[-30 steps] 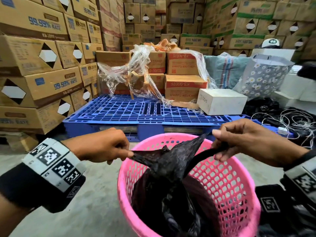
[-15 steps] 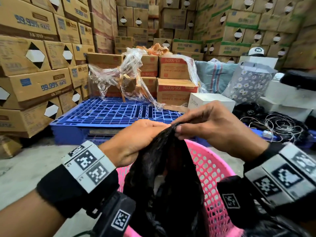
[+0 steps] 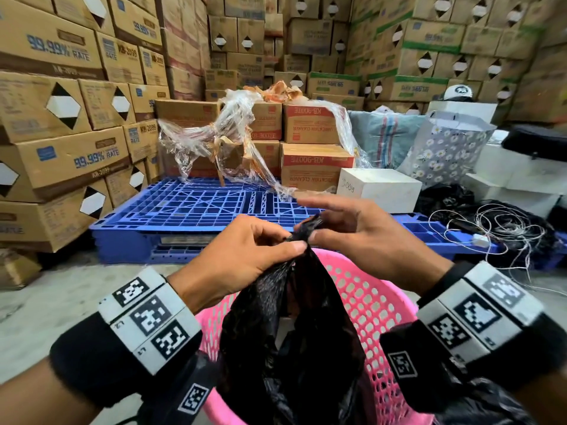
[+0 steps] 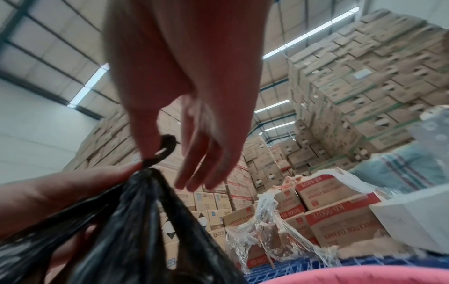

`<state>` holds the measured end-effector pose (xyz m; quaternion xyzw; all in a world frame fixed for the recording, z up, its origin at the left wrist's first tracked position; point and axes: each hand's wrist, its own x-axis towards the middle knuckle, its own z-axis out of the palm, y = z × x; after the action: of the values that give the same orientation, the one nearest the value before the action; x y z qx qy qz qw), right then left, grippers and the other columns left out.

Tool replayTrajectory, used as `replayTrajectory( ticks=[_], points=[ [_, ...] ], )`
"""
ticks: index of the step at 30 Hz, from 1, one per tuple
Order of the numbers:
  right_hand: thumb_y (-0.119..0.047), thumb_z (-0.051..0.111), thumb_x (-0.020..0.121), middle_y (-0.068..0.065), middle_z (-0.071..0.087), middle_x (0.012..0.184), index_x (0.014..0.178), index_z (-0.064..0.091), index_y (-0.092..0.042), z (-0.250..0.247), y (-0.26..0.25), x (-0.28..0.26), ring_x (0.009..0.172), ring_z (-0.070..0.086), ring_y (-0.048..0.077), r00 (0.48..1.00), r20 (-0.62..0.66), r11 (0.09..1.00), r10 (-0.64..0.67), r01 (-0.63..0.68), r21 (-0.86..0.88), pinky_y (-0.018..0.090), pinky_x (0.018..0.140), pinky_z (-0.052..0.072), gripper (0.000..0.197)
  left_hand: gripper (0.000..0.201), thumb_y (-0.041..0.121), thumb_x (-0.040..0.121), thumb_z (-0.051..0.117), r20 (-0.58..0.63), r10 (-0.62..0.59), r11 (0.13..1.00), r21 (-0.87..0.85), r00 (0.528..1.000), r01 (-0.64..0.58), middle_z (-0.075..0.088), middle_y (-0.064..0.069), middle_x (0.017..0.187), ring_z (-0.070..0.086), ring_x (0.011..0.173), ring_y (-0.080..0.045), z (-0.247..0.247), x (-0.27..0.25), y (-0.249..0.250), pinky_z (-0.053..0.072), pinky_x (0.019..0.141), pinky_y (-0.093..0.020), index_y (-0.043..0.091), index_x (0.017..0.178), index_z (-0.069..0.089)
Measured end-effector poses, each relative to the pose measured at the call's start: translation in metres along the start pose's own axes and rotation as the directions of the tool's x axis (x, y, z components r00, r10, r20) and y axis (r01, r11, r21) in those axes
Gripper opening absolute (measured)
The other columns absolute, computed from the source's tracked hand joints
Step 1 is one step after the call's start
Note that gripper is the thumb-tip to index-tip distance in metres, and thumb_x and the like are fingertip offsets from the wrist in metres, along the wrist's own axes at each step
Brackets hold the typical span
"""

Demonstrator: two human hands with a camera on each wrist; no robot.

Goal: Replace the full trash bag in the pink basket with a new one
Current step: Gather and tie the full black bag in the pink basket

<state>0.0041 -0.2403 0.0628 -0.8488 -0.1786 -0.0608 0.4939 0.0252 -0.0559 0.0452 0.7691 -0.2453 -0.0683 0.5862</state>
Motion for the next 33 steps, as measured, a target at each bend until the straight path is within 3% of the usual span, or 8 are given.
replayTrajectory(
  ticks=[4, 8, 12, 14, 17, 24, 29, 33],
  points=[
    [-0.016, 0.059, 0.089, 0.014, 0.072, 0.108, 0.116, 0.062, -0.022, 0.001, -0.001, -0.009, 0.098, 0.068, 0.017, 0.955, 0.278, 0.994, 0.103, -0.11, 0.011, 0.033, 0.094, 0.05, 0.028, 0.025, 0.023, 0.082, 0.065, 0.0, -0.007, 0.998, 0.06, 1.0, 0.007, 0.065, -0.035, 0.081, 0.052, 0.066, -0.019, -0.003, -0.005, -0.002, 0.035, 0.063, -0.034, -0.001, 0.08, 0.072],
    [-0.026, 0.071, 0.08, 0.01, 0.072, 0.087, 0.082, 0.07, -0.014, 0.009, 0.011, -0.011, 0.081, 0.065, 0.022, 0.984, 0.161, 0.914, 0.082, -0.01, -0.406, 0.047, 0.082, 0.051, 0.013, 0.026, 0.027, 0.08, 0.068, -0.044, -0.089, 0.991, 0.099, 0.995, 0.093, 0.065, -0.017, 0.064, 0.053, 0.058, -0.014, -0.002, -0.006, -0.009, 0.038, 0.053, -0.02, 0.002, 0.074, 0.074],
    [-0.022, 0.07, 0.08, -0.003, 0.053, 0.137, 0.085, 0.071, -0.021, 0.011, 0.016, -0.014, 0.125, 0.048, 0.013, 0.98, 0.148, 0.824, -0.131, 0.191, -0.533, 0.032, 0.104, 0.038, 0.005, 0.024, 0.023, 0.077, 0.071, 0.044, -0.288, 0.957, -0.022, 0.957, 0.289, 0.069, -0.023, 0.08, 0.06, 0.066, -0.023, -0.009, -0.006, -0.016, 0.047, 0.062, -0.024, -0.001, 0.077, 0.074],
    [-0.021, 0.068, 0.081, -0.005, 0.062, 0.128, 0.086, 0.071, -0.024, 0.01, 0.017, -0.016, 0.117, 0.056, 0.012, 0.957, 0.232, 0.828, -0.173, 0.269, -0.493, 0.034, 0.099, 0.044, 0.006, 0.021, 0.022, 0.076, 0.072, 0.086, -0.299, 0.954, 0.005, 0.95, 0.3, 0.072, -0.025, 0.085, 0.063, 0.068, -0.022, -0.01, -0.008, -0.014, 0.05, 0.066, -0.026, 0.001, 0.077, 0.075],
    [-0.021, 0.065, 0.084, -0.007, 0.074, 0.089, 0.087, 0.071, -0.022, 0.009, 0.019, -0.017, 0.082, 0.065, 0.008, 0.96, 0.237, 0.877, -0.149, 0.239, -0.416, 0.033, 0.078, 0.05, 0.007, 0.02, 0.027, 0.077, 0.072, 0.026, -0.181, 0.958, 0.229, 0.983, 0.17, 0.072, -0.02, 0.072, 0.056, 0.06, -0.014, -0.007, -0.008, -0.013, 0.042, 0.059, -0.027, 0.007, 0.075, 0.076],
    [-0.008, 0.063, 0.086, 0.0, 0.071, 0.079, 0.083, 0.07, -0.007, 0.004, 0.017, -0.016, 0.071, 0.06, 0.003, 0.958, 0.287, 0.985, 0.021, 0.029, -0.17, 0.014, 0.069, 0.046, 0.008, 0.015, 0.03, 0.083, 0.065, 0.174, 0.227, 0.7, 0.655, 0.958, -0.285, 0.068, 0.008, 0.071, 0.054, 0.064, 0.001, -0.005, -0.011, -0.009, 0.035, 0.056, -0.01, 0.026, 0.097, 0.071],
    [-0.021, 0.07, 0.08, -0.004, 0.067, 0.07, 0.078, 0.066, -0.015, 0.008, 0.017, -0.018, 0.063, 0.059, 0.005, 0.997, 0.039, 0.903, -0.073, 0.082, -0.422, 0.022, 0.062, 0.048, 0.008, 0.019, 0.025, 0.089, 0.057, 0.202, -0.043, 0.945, 0.327, 0.979, -0.026, 0.063, -0.006, 0.074, 0.05, 0.067, -0.01, -0.005, -0.012, -0.007, 0.038, 0.065, -0.023, 0.013, 0.081, 0.067],
    [-0.039, 0.068, 0.078, 0.01, 0.071, 0.065, 0.074, 0.061, -0.009, 0.014, 0.002, -0.024, 0.054, 0.06, 0.018, 0.999, -0.009, 0.976, 0.046, -0.047, -0.211, 0.037, 0.057, 0.05, 0.031, 0.021, 0.023, 0.089, 0.058, 0.14, -0.086, 0.978, 0.201, 0.986, 0.057, 0.052, -0.006, 0.07, 0.043, 0.063, -0.011, -0.004, -0.011, -0.009, 0.033, 0.056, -0.016, 0.005, 0.083, 0.067]
  ],
)
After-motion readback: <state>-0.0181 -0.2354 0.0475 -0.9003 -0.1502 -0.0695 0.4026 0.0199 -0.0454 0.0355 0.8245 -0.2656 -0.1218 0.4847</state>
